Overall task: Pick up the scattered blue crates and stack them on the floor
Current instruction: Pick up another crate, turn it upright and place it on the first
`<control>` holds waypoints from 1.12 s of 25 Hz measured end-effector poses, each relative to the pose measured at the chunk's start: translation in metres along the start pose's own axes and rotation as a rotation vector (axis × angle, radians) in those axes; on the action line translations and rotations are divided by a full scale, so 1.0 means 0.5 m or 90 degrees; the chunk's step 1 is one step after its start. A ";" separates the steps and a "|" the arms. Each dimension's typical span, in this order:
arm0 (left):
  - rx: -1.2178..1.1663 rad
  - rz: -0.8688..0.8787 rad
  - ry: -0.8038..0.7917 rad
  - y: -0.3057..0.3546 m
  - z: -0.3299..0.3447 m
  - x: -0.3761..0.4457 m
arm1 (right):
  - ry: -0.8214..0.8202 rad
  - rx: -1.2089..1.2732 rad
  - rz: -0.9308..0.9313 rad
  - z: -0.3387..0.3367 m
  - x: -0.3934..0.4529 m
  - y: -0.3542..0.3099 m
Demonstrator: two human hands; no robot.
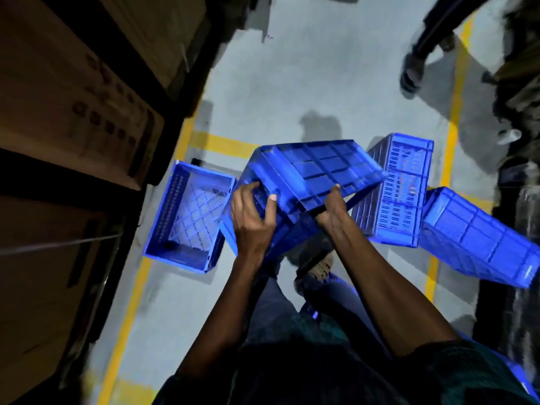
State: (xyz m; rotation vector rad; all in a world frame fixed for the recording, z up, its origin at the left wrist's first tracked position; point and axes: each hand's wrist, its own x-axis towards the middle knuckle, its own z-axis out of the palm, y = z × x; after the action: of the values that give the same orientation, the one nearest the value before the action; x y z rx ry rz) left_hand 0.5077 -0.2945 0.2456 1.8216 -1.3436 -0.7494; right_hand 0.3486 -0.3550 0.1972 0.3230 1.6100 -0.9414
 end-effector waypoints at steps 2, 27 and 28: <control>0.034 -0.011 0.026 -0.021 -0.053 -0.031 | -0.012 0.010 0.034 0.013 -0.046 0.022; 0.309 -0.211 0.435 -0.039 -0.262 -0.287 | -0.369 -0.217 0.186 0.142 -0.399 0.157; 0.294 -0.234 0.440 -0.040 -0.274 -0.273 | -0.400 -0.226 0.192 0.156 -0.395 0.161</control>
State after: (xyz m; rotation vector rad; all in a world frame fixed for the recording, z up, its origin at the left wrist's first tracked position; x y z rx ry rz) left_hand 0.5898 -0.1298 0.3091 2.4208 -0.7611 0.0688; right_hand 0.5112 -0.3044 0.3475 0.0093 1.0768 -0.4454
